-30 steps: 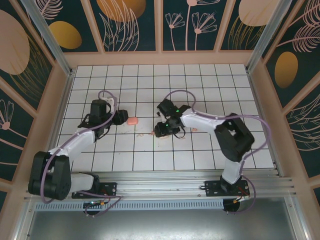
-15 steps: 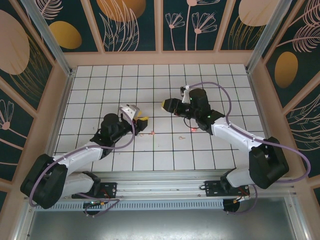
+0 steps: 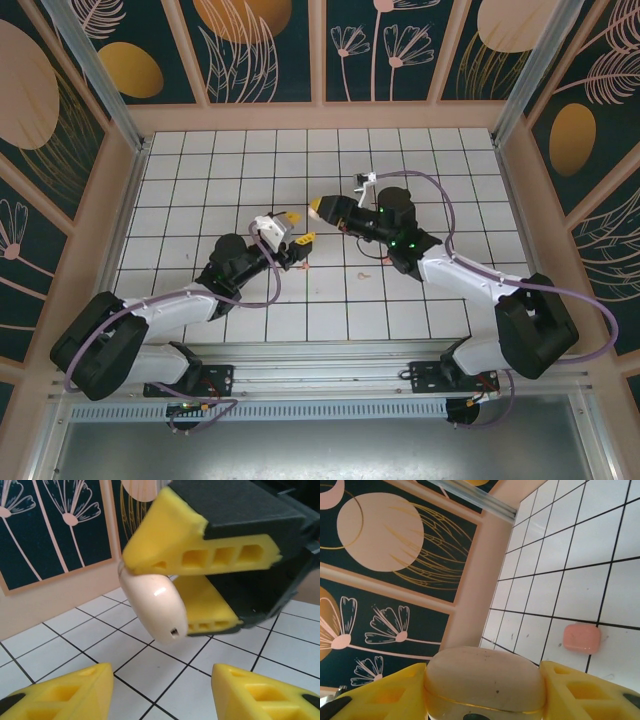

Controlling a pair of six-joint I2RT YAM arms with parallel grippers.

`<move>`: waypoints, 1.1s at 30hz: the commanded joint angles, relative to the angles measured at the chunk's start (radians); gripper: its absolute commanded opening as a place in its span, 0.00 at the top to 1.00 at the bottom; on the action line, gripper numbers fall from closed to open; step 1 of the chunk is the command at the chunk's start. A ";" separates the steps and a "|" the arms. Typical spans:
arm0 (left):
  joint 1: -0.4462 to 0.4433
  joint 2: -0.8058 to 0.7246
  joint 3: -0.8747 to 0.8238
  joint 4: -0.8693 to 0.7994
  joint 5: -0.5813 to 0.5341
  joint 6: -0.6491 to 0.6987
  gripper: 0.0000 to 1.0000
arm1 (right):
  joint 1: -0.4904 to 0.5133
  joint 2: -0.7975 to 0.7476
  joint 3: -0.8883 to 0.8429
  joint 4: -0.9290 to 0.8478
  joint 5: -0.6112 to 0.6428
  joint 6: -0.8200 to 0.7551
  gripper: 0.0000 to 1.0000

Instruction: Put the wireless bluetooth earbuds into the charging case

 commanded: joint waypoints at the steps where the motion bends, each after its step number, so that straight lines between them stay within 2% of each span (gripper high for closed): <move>1: -0.007 0.001 0.016 0.103 -0.033 -0.015 0.46 | 0.018 -0.024 -0.021 0.089 0.008 0.027 0.50; 11: -0.007 -0.008 0.015 0.140 0.006 -0.070 0.46 | 0.039 -0.027 -0.042 0.131 0.015 0.037 0.50; 20: -0.008 -0.001 0.032 0.137 0.021 -0.110 0.53 | 0.062 -0.034 -0.055 0.174 0.015 0.035 0.50; 28: -0.008 -0.004 0.033 0.139 0.025 -0.151 0.63 | 0.071 -0.040 -0.062 0.179 0.016 0.028 0.50; 33: -0.008 -0.006 0.043 0.141 0.034 -0.172 0.62 | 0.078 -0.041 -0.056 0.170 0.013 0.012 0.50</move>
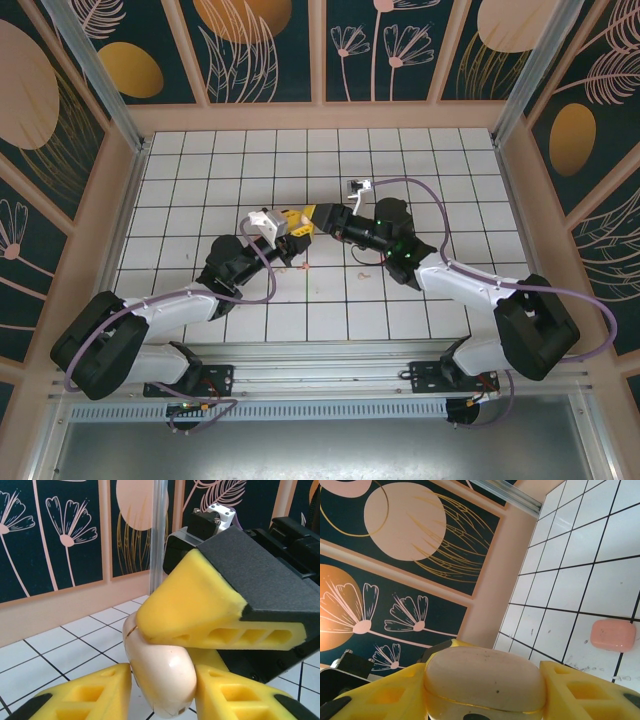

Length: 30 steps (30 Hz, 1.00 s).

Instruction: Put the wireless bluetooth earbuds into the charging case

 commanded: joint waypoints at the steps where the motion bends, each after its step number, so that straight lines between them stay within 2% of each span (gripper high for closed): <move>1: -0.003 -0.006 0.037 0.042 0.013 -0.034 0.61 | 0.017 -0.032 -0.002 0.043 0.003 -0.015 0.50; 4: -0.003 -0.003 0.043 0.041 0.016 -0.044 0.62 | 0.021 -0.032 0.000 0.040 0.003 -0.025 0.50; 12: -0.003 -0.007 0.050 0.001 0.038 -0.042 0.75 | 0.023 -0.052 -0.006 0.031 0.022 -0.058 0.47; 18: -0.003 -0.012 0.037 0.004 0.094 -0.040 0.81 | 0.001 -0.156 -0.021 -0.047 0.085 -0.216 0.25; 21: -0.003 -0.032 0.035 0.003 0.148 -0.043 0.82 | -0.051 -0.242 -0.051 -0.058 0.074 -0.291 0.21; 25: -0.003 -0.052 0.044 -0.002 0.215 -0.045 0.85 | -0.112 -0.354 -0.088 -0.061 0.021 -0.462 0.19; 30: -0.003 -0.040 0.082 0.001 0.348 -0.062 0.85 | -0.155 -0.450 -0.091 -0.163 -0.198 -0.850 0.30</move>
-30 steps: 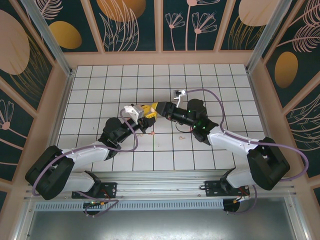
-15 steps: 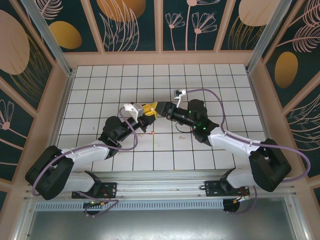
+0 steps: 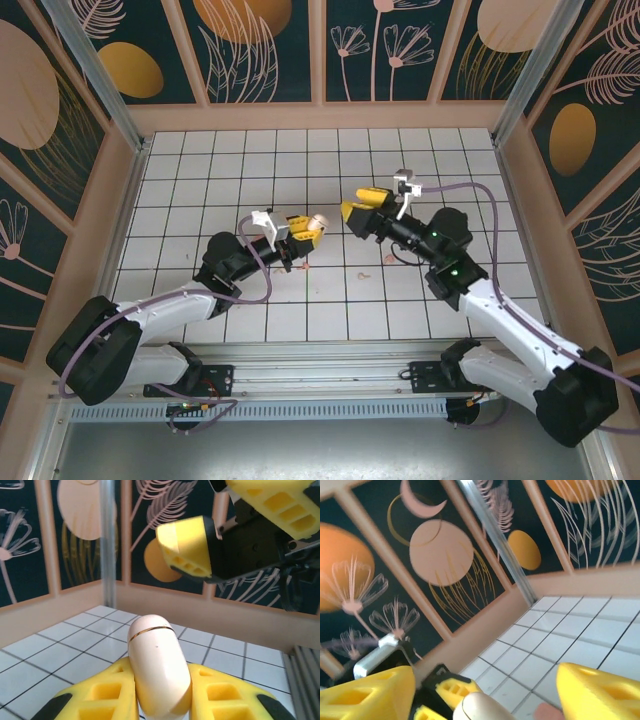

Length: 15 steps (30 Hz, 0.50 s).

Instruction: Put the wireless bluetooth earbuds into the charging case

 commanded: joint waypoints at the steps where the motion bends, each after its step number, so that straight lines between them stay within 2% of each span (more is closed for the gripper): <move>1: -0.003 -0.003 0.053 0.026 0.143 -0.024 0.86 | -0.011 -0.046 0.000 -0.108 -0.184 -0.356 0.32; 6: -0.002 0.014 0.087 0.026 0.261 -0.013 0.85 | -0.059 -0.052 0.076 -0.362 -0.394 -0.689 0.38; 15: -0.003 0.006 0.112 -0.012 0.358 0.045 0.83 | -0.098 0.021 0.177 -0.593 -0.581 -0.939 0.39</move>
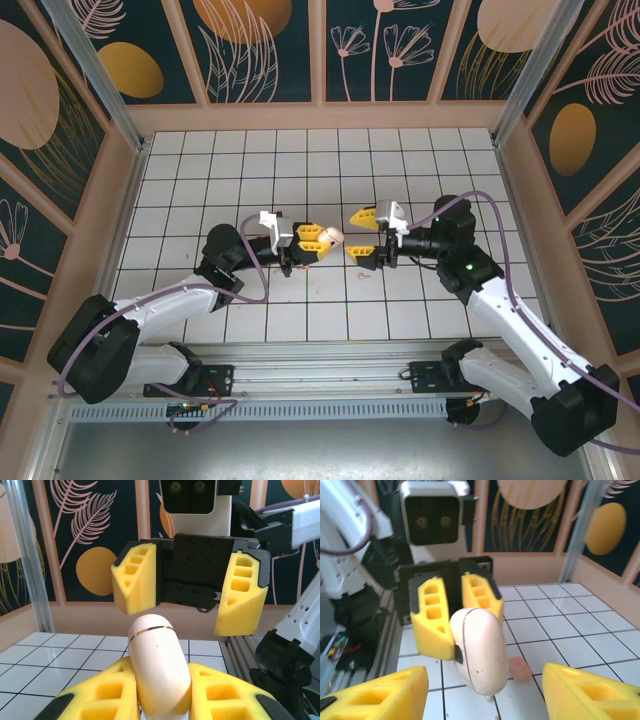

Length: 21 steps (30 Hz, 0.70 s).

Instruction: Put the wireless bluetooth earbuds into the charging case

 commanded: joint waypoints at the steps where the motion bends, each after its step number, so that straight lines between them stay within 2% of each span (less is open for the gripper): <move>1: -0.003 -0.005 0.037 -0.008 0.069 0.036 0.83 | -0.008 0.039 0.068 -0.128 -0.122 -0.157 0.39; 15: -0.003 -0.002 0.075 -0.065 0.092 0.075 0.83 | -0.006 0.164 0.150 -0.245 -0.236 -0.254 0.49; 21: -0.003 0.007 0.089 -0.074 0.103 0.070 0.83 | -0.005 0.197 0.169 -0.270 -0.261 -0.283 0.59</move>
